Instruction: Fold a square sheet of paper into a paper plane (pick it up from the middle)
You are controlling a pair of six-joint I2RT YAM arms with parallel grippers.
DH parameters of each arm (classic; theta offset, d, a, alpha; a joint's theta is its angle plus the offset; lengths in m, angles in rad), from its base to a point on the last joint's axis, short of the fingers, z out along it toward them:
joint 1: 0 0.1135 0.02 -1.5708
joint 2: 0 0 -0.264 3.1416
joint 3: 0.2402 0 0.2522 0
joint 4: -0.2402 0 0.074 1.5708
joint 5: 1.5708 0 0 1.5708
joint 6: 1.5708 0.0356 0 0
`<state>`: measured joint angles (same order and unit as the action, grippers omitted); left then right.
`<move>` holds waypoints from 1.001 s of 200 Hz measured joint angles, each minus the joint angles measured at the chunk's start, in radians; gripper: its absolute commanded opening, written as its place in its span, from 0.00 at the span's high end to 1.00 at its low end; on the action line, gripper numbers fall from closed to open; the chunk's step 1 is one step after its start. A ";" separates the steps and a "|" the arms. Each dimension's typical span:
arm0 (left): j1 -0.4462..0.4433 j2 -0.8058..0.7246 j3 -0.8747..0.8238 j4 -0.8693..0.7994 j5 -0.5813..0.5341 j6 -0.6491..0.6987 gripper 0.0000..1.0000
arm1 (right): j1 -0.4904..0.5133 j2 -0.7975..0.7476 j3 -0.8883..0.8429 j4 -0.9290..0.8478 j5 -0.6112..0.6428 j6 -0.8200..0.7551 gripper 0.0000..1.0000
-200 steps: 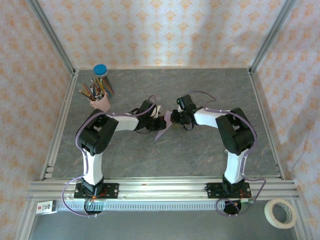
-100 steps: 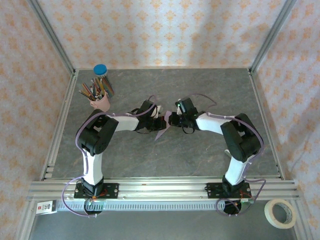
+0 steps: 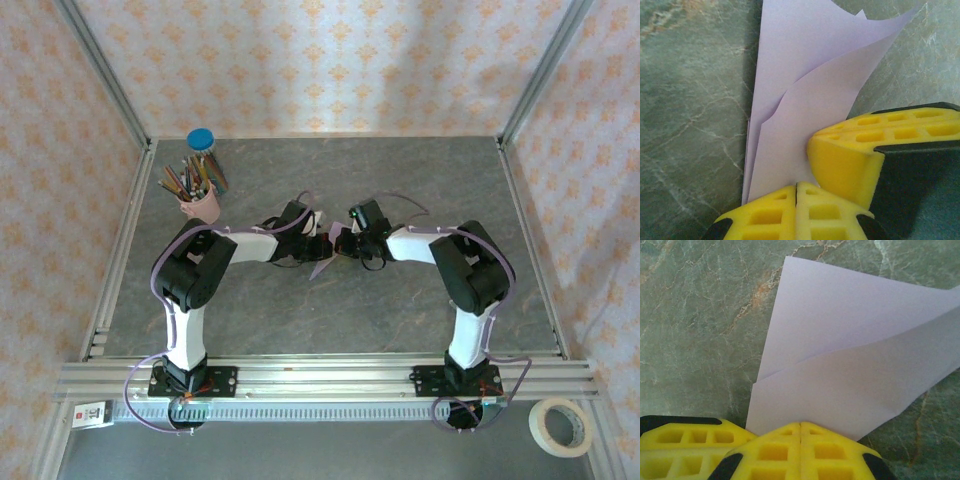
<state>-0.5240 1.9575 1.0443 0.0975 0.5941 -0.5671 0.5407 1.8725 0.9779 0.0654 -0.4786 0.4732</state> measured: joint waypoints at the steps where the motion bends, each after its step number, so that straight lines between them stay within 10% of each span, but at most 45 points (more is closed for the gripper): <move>1: 0.000 -0.001 0.000 0.000 -0.001 0.000 1.00 | 0.000 0.000 0.000 0.000 0.000 0.000 1.00; 200: -0.006 -0.031 -0.051 0.030 -0.050 0.097 1.00 | -0.264 0.086 0.166 -0.053 -0.015 0.021 0.98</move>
<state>-0.5304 1.9263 0.9936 0.1276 0.5446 -0.4702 0.2771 1.9587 1.1435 0.0128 -0.4934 0.4938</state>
